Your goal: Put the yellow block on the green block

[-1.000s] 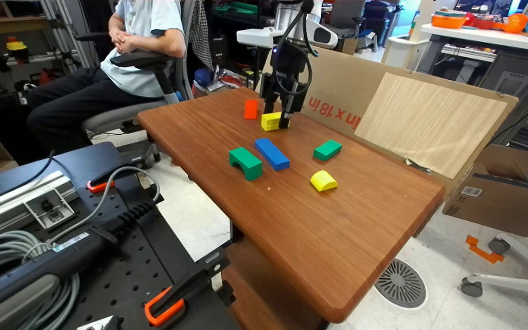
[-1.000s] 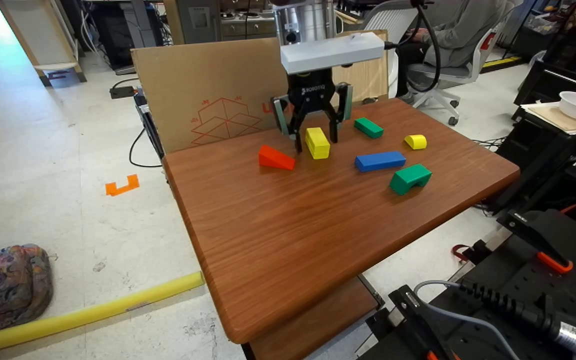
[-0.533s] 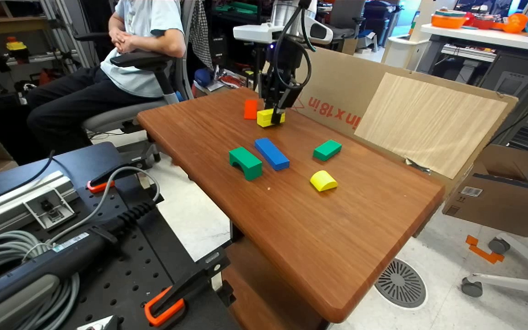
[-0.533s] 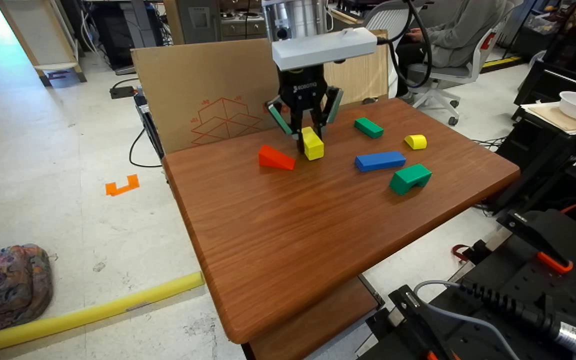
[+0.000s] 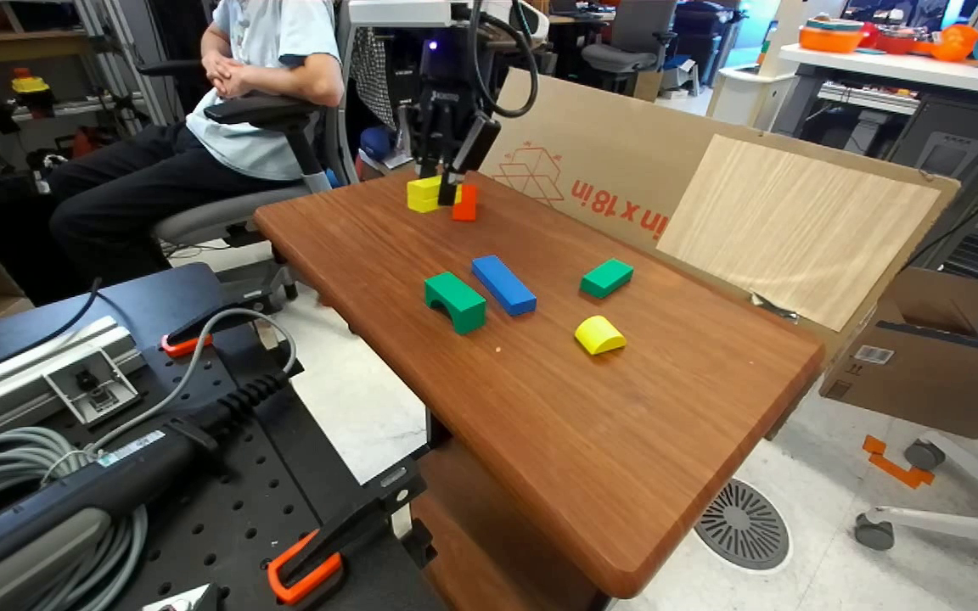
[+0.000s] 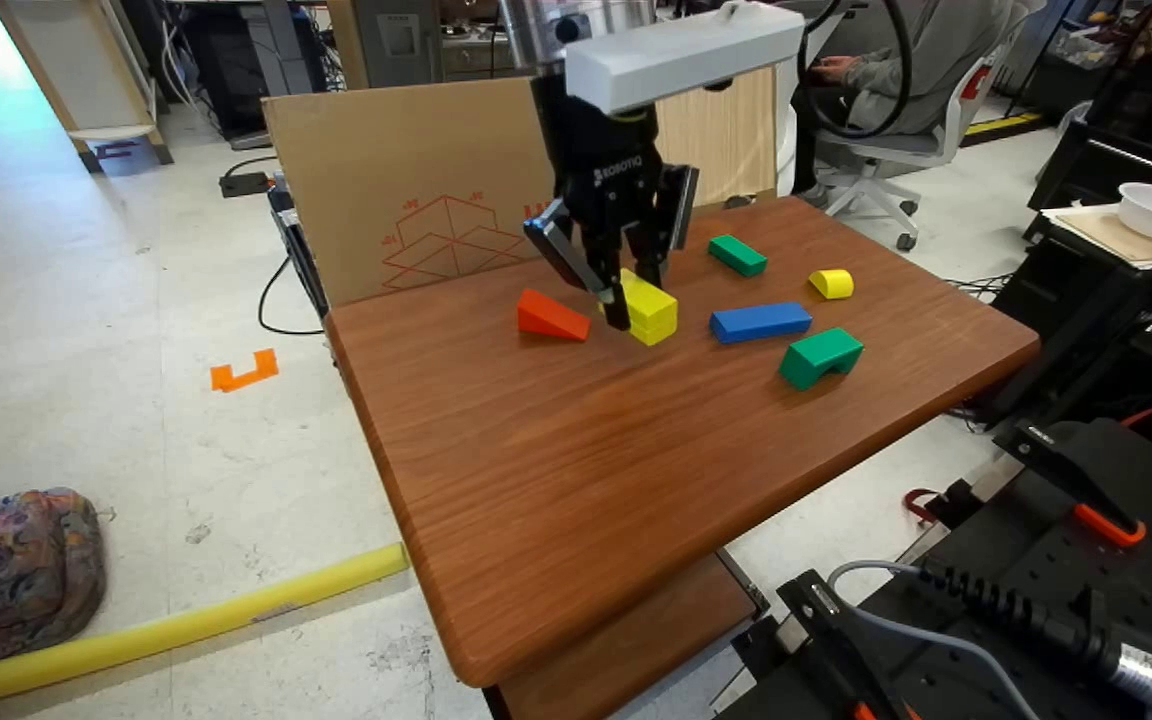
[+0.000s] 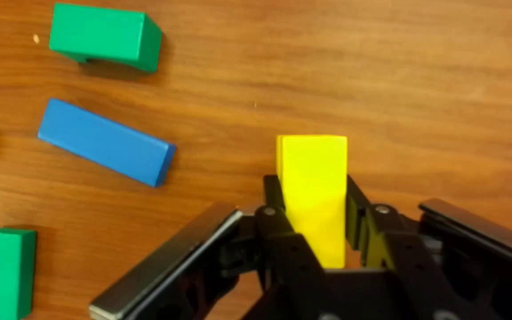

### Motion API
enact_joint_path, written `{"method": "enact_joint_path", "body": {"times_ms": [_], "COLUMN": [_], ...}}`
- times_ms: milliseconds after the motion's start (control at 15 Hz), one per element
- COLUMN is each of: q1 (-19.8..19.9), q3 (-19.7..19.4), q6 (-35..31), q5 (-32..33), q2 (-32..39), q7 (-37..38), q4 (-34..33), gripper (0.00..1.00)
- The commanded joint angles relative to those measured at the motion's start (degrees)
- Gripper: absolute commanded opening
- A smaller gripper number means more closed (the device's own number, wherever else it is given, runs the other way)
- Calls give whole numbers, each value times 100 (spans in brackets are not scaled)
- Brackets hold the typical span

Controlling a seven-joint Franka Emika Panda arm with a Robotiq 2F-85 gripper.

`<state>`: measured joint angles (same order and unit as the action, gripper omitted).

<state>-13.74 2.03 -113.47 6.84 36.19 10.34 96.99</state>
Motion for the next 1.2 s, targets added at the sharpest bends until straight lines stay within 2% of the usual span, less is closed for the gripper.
{"method": "enact_joint_path", "body": {"times_ms": [0,200,400,733,1133], "q1": [6,39,125,183,395], "q3": [157,237,286,277,286], "q6": [68,-12,-172,-280,-1042], "q5": [422,896,1412,2449,3611], "q2": [-956,-1369,-1609,-1571,-1563], "q7": [-609,-1123,-1732,-2609,-3650], "q4": [1377,2050,2418,2418,2482], "gripper": [8,8,8,8,8]}}
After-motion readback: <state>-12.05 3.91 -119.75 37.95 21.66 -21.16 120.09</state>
